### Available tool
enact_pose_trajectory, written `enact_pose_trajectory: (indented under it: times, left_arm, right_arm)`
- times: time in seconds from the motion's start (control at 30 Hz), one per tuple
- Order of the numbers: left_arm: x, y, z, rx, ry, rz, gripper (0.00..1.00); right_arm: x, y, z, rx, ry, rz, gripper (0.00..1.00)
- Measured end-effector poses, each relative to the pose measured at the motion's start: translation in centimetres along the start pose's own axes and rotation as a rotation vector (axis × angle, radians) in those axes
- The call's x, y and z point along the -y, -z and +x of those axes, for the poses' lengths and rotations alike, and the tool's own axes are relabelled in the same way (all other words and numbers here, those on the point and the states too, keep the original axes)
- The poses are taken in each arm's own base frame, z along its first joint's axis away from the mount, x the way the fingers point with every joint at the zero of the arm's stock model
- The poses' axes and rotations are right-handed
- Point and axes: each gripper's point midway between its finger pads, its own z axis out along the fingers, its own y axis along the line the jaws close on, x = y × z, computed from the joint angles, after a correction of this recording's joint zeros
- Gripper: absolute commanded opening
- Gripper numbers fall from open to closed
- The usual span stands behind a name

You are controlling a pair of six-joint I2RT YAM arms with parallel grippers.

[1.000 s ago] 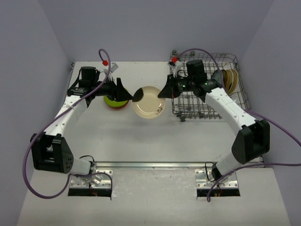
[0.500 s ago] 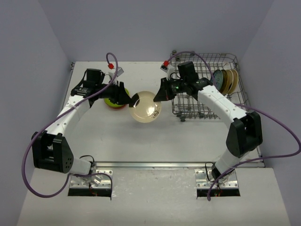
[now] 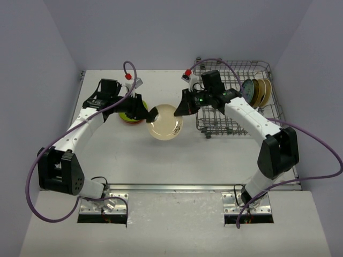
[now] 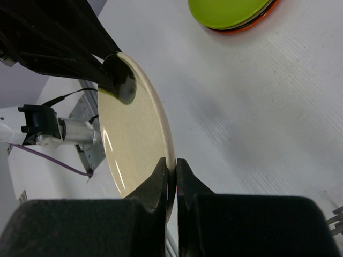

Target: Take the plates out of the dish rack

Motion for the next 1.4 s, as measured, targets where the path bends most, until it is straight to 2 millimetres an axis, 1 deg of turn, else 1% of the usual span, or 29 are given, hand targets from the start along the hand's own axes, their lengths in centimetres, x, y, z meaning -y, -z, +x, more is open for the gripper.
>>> enact_pose_trajectory:
  times: [0.03,0.07,0.1,0.17,0.2,0.23,0.27,0.33,0.47,0.53,0.63,0.7,0.83,0.9,1.0,1.03,1.1,1.23,1.33,1.4]
  left_arm:
    - [0.0,0.0,0.1,-0.002,0.002,0.001,0.12]
    - [0.0,-0.1,0.1,-0.005,0.004,0.001,0.08]
    - [0.0,-0.1,0.2,-0.007,0.006,-0.001,0.01]
    - [-0.4,-0.2,0.3,-0.011,0.011,-0.016,0.0]
    - [-0.6,-0.3,0.3,-0.014,0.011,-0.028,0.0]
    - [-0.8,-0.3,0.4,-0.017,0.014,-0.038,0.0]
    - [-1.1,-0.3,0.5,-0.019,0.017,-0.049,0.0]
    - [-1.9,-0.1,0.4,-0.014,0.027,-0.078,0.0]
    - [-4.6,1.4,0.1,0.014,0.097,-0.138,0.0]
    - [-8.5,3.3,-0.2,0.05,0.182,-0.221,0.0]
    - [-13.4,5.6,-0.2,0.083,0.293,-0.342,0.0]
    - [-15.8,6.4,-0.1,0.091,0.352,-0.399,0.0]
    - [-19.1,6.7,0.5,0.077,0.439,-0.454,0.0]
    - [-20.3,6.6,0.8,0.066,0.48,-0.463,0.0]
    - [-21.8,6.1,1.3,0.051,0.521,-0.467,0.0]
    - [-22.2,6.0,1.5,0.046,0.531,-0.469,0.02]
    - [-22.6,5.9,1.7,0.04,0.543,-0.472,0.07]
    - [-23.0,5.7,1.8,0.039,0.562,-0.478,0.11]
    - [-23.4,5.7,1.3,0.048,0.562,-0.481,0.18]
    - [-23.7,5.7,0.9,0.055,0.558,-0.485,0.35]
  right_arm:
    - [-0.1,0.0,0.0,-0.001,0.001,-0.001,0.01]
    - [-0.1,-0.1,0.0,-0.002,0.001,-0.001,0.04]
    - [-0.1,-0.1,0.1,-0.003,0.002,0.001,0.16]
    - [-0.1,-0.2,0.1,-0.004,0.002,0.001,0.36]
    - [-0.1,-0.2,0.1,-0.006,0.002,0.001,0.6]
    - [-0.2,-0.2,0.1,-0.006,0.001,0.001,0.79]
    - [-0.2,-0.2,0.1,-0.006,-0.002,0.003,0.87]
    - [0.1,-0.2,0.0,-0.002,-0.004,0.021,0.99]
    - [1.3,-0.1,-0.2,0.011,-0.007,0.085,0.99]
    - [2.0,0.3,-0.4,0.02,-0.014,0.119,0.99]
    - [3.5,1.4,-0.8,0.038,-0.036,0.165,0.99]
    - [4.6,2.3,-1.3,0.055,-0.055,0.195,0.99]
    - [6.7,4.1,-2.2,0.088,-0.089,0.243,0.99]
    - [7.3,4.7,-2.4,0.098,-0.1,0.257,0.99]
    - [7.4,4.9,-2.3,0.099,-0.104,0.26,0.99]
    - [7.3,5.0,-2.4,0.099,-0.104,0.259,0.99]
    - [7.2,5.0,-2.3,0.097,-0.104,0.257,0.99]
    - [7.1,5.0,-2.2,0.093,-0.107,0.253,0.99]
    - [7.1,5.0,-2.2,0.09,-0.11,0.252,0.99]
    - [7.0,5.1,-2.3,0.091,-0.108,0.252,0.99]
